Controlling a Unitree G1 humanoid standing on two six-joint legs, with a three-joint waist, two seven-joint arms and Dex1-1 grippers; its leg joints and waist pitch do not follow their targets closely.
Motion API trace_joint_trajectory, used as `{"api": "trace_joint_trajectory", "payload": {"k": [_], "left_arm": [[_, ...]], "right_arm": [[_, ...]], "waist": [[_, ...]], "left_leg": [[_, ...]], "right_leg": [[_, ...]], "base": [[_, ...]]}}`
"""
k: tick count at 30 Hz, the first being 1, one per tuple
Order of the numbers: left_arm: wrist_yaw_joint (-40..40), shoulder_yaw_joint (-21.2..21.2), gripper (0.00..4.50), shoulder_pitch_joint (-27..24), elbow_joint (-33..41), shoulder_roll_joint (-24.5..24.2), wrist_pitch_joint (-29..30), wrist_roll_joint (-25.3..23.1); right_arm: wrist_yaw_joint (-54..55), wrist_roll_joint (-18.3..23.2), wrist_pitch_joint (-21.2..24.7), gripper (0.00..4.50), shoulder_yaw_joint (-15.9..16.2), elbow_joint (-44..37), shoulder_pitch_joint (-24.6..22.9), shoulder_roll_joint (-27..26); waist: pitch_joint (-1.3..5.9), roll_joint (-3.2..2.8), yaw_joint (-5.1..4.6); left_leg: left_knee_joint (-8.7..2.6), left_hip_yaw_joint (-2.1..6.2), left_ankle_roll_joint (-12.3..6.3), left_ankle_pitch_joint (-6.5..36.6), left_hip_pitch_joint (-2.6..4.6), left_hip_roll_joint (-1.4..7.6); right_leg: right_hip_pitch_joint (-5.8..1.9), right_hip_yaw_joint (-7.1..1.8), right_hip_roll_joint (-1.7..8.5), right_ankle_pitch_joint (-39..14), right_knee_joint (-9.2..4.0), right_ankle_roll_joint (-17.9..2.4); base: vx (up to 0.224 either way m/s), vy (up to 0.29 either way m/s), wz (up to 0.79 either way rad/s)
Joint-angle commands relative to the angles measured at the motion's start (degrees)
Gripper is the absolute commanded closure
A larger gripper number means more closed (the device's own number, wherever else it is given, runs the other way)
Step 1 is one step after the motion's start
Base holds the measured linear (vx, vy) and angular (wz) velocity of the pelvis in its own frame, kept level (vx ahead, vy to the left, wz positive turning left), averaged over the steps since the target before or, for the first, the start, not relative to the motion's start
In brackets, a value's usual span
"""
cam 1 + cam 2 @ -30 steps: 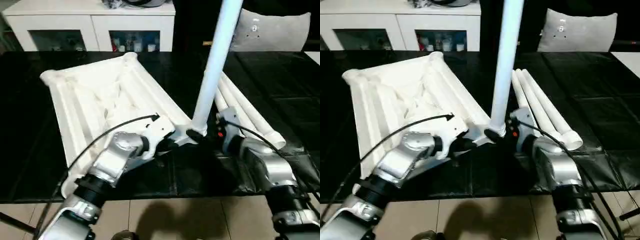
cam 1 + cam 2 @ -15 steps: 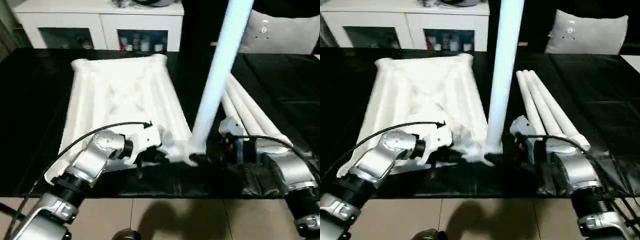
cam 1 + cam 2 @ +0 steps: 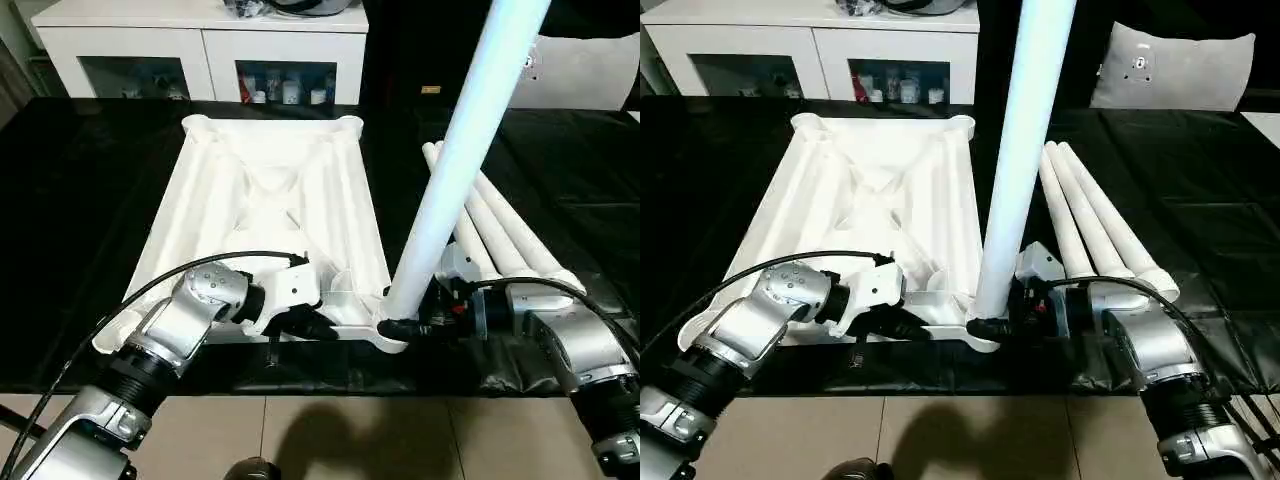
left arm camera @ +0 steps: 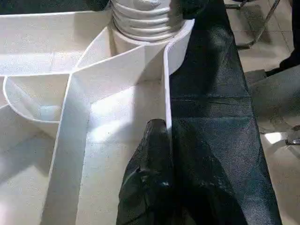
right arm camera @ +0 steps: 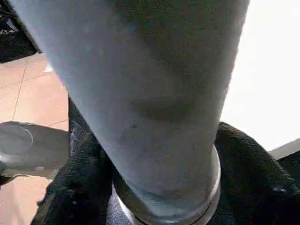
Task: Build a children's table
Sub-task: Rotate leg to tighten
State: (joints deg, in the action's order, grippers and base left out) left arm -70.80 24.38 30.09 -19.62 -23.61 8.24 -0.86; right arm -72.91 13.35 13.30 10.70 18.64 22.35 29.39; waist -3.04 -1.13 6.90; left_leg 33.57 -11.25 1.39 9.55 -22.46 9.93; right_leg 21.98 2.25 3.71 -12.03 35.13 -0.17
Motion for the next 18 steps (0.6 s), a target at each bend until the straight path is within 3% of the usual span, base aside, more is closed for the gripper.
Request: {"api": "trace_joint_trajectory", "payload": {"k": [1,6,7,10,12,14,15,16,18], "left_arm": [[-0.69,1.31,4.50,-0.27,-0.14,0.16,-0.45,-0.35],[0.32,0.31,4.50,-1.17,0.95,0.99,1.39,0.67],[0.90,-0.22,4.50,-1.40,1.72,1.44,2.77,1.30],[5.26,-2.00,4.50,-1.82,3.96,3.77,9.10,2.33],[9.07,-3.09,4.50,-1.75,4.71,6.06,12.76,2.39],[13.78,-4.50,4.50,-1.51,5.15,9.13,16.40,2.50],[13.78,-4.50,4.50,-1.51,5.15,9.13,16.40,2.50],[20.19,-6.36,4.50,-0.03,3.54,13.27,19.38,1.87],[24.42,-7.48,4.50,1.01,2.41,16.08,21.13,1.45]], "right_arm": [[-1.14,0.61,0.34,1.73,0.45,-0.72,-0.59,0.25],[1.05,2.12,3.47,1.83,-0.52,-1.49,-1.02,-1.47],[3.18,1.82,4.44,1.84,-0.78,-1.45,-0.91,-2.36],[13.15,-0.07,6.31,1.84,-2.33,0.67,0.38,-6.87],[19.32,-0.30,7.98,1.85,-3.99,2.61,1.73,-9.92],[25.84,-0.28,10.02,1.85,-5.81,4.88,3.26,-13.26],[25.84,-0.28,10.02,1.85,-5.81,4.88,3.26,-13.26],[30.83,-1.90,10.86,1.85,-6.16,6.73,4.51,-15.50],[36.04,-2.92,11.24,1.85,-7.31,8.91,5.80,-17.47]], "waist": [[3.81,0.46,-0.12],[3.86,0.47,-0.14],[3.83,0.08,-0.07],[3.44,0.27,-0.80],[3.20,0.33,-1.57],[3.07,0.30,-2.57],[3.14,0.39,-2.93],[2.94,0.50,-3.31],[2.97,0.54,-3.70]], "left_leg": [[-3.52,1.54,-2.76,10.33,1.71,3.84],[-3.45,1.52,-2.90,9.96,1.66,3.81],[-3.47,1.62,-2.73,10.19,1.62,3.79],[-3.86,1.63,-1.57,12.55,1.68,3.72],[-4.26,2.01,0.59,15.69,1.69,3.53],[-4.37,2.18,1.88,17.52,1.77,3.43],[-4.40,2.27,2.07,17.59,1.74,3.35],[-4.38,2.11,1.72,17.86,1.83,3.40],[-4.17,1.96,1.73,17.66,1.98,3.22]], "right_leg": [[-1.85,-2.26,4.91,-5.35,-3.74,-14.59],[-1.90,-2.22,4.86,-5.02,-3.65,-14.80],[-1.86,-2.21,4.88,-5.46,-3.62,-14.72],[-1.54,-2.26,4.86,-8.92,-3.98,-14.78],[-1.78,-2.27,5.09,-15.47,-4.53,-13.16],[-1.65,-2.22,5.06,-18.21,-4.71,-12.74],[-1.72,-2.16,5.11,-19.19,-4.95,-12.04],[-1.41,-2.31,4.95,-19.04,-5.19,-11.60],[-1.20,-2.40,4.82,-18.43,-5.20,-11.93]], "base": [[0.000,0.000,0.00],[0.000,0.000,0.00],[0.000,0.000,0.00],[0.000,0.000,0.00],[0.000,0.000,0.00],[0.000,0.000,0.00],[0.000,0.000,0.00],[0.000,0.000,0.00],[0.000,0.000,0.00]]}}
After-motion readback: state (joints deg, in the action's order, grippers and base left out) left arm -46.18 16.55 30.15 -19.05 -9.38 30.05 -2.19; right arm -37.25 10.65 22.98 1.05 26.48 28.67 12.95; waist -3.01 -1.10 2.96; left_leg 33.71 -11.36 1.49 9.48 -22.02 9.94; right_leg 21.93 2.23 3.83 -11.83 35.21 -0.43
